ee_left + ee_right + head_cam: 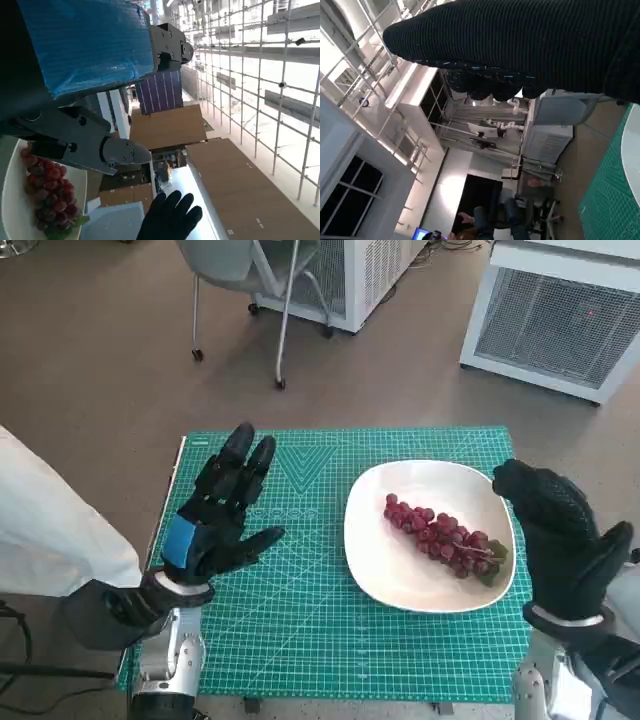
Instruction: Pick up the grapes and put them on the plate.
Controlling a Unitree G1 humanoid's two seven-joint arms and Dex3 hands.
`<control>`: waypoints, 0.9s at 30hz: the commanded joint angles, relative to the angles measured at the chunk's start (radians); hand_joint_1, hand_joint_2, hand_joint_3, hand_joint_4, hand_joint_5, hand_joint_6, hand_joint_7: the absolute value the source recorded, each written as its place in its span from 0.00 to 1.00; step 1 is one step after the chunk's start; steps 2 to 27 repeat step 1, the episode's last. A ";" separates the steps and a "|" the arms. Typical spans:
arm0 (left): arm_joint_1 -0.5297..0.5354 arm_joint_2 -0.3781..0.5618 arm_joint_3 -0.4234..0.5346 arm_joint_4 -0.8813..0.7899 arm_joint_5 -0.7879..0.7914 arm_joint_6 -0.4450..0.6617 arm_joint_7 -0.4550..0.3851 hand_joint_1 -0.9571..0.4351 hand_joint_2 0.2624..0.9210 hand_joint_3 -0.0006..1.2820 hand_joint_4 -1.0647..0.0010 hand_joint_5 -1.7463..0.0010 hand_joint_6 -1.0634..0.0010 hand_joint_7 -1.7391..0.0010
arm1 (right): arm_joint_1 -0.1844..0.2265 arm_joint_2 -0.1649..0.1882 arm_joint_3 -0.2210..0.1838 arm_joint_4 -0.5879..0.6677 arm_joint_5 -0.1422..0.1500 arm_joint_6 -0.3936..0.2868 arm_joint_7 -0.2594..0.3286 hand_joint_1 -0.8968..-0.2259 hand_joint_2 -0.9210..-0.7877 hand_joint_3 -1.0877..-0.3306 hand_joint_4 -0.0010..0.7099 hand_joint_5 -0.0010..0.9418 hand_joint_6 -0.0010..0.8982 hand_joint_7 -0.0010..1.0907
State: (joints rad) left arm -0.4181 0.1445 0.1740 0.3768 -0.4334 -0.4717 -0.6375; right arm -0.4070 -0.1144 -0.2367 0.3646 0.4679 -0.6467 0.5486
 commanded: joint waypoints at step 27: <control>0.014 -0.002 0.002 -0.010 0.006 0.004 0.005 0.70 1.00 0.14 0.90 0.99 0.83 0.94 | 0.005 -0.005 -0.004 0.007 0.000 0.008 0.007 0.71 0.00 0.65 0.67 0.41 0.22 0.77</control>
